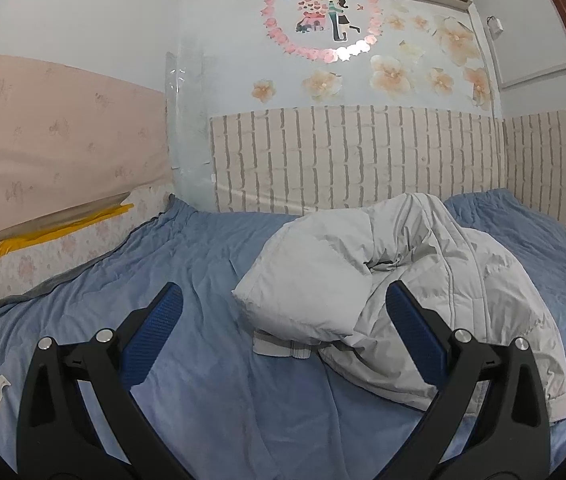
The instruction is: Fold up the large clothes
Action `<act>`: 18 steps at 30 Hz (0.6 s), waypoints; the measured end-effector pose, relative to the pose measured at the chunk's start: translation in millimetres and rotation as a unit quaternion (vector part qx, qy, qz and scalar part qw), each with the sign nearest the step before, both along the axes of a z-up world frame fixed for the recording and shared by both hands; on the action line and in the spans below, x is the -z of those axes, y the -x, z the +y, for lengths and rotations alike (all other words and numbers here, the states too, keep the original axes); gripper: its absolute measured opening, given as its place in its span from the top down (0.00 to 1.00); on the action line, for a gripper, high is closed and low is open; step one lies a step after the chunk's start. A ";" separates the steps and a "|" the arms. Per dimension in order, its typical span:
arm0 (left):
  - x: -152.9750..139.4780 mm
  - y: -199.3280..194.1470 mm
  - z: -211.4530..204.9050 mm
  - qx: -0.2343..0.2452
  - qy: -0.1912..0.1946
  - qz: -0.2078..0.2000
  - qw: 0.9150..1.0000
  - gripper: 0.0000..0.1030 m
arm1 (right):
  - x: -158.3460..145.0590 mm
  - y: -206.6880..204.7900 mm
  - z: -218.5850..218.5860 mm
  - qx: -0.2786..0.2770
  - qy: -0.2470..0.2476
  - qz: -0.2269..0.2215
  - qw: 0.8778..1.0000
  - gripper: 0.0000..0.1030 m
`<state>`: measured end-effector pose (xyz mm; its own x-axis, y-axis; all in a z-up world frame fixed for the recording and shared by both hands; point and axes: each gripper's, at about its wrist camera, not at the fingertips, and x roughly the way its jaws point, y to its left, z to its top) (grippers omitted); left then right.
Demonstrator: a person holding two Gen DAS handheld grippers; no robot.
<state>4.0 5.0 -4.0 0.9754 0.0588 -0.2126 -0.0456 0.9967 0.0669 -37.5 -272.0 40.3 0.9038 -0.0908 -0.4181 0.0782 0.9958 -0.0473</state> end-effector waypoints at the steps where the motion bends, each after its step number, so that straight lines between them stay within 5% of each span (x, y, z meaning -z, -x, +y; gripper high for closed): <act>1: -0.2 0.3 0.0 0.000 0.001 -0.001 1.000 0.03 | -0.1 0.1 -0.2 -0.001 0.001 0.000 1.000 0.02; 18: -0.7 -0.9 3.3 -0.008 0.006 0.003 1.000 0.03 | 4.3 -1.9 -2.9 0.007 0.000 -0.001 1.000 0.02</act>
